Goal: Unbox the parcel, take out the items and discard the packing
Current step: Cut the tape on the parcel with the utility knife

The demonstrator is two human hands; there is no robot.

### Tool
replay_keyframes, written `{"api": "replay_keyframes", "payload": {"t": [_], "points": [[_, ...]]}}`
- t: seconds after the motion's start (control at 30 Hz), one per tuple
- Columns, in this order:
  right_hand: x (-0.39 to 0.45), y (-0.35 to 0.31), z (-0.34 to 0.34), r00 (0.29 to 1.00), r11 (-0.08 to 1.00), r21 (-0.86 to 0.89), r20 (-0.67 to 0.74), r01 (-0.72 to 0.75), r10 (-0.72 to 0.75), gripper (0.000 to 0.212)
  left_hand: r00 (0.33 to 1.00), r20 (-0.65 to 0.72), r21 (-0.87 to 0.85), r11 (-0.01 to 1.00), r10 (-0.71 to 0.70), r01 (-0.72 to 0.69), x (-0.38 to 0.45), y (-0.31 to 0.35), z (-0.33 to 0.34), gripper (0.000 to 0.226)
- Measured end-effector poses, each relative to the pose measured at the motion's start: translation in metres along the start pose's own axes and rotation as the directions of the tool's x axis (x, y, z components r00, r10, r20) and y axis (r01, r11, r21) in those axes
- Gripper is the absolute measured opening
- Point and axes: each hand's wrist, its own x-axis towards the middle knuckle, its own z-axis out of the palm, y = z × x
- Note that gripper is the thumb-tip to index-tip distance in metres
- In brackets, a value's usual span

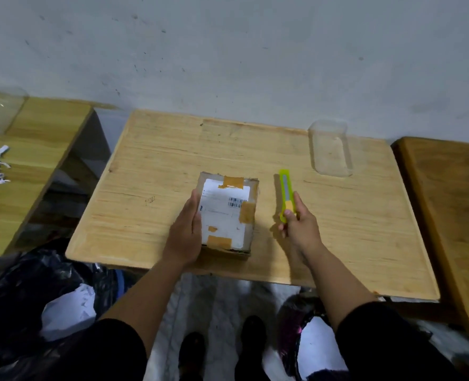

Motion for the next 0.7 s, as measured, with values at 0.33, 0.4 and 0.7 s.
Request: {"api": "replay_keyframes", "payload": {"t": [0.33, 0.4, 0.7], "points": [[0.120, -0.014, -0.013, 0.998, 0.990, -0.144, -0.056, 0.004, -0.012, 0.054, 0.993, -0.054, 0.033, 0.994, -0.102, 0.104, 0.000, 0.003, 0.003, 0.047], [0.131, -0.017, -0.015, 0.997, 0.977, -0.212, -0.078, 0.003, -0.020, 0.053, 0.991, -0.069, 0.041, 0.992, -0.113, 0.116, 0.001, 0.004, 0.004, 0.047], [0.154, -0.019, -0.009, 0.985, 0.954, -0.297, -0.145, 0.045, -0.092, 0.029, 0.941, -0.295, 0.099, 0.974, -0.166, 0.203, -0.004, 0.003, 0.017, 0.045]]}}
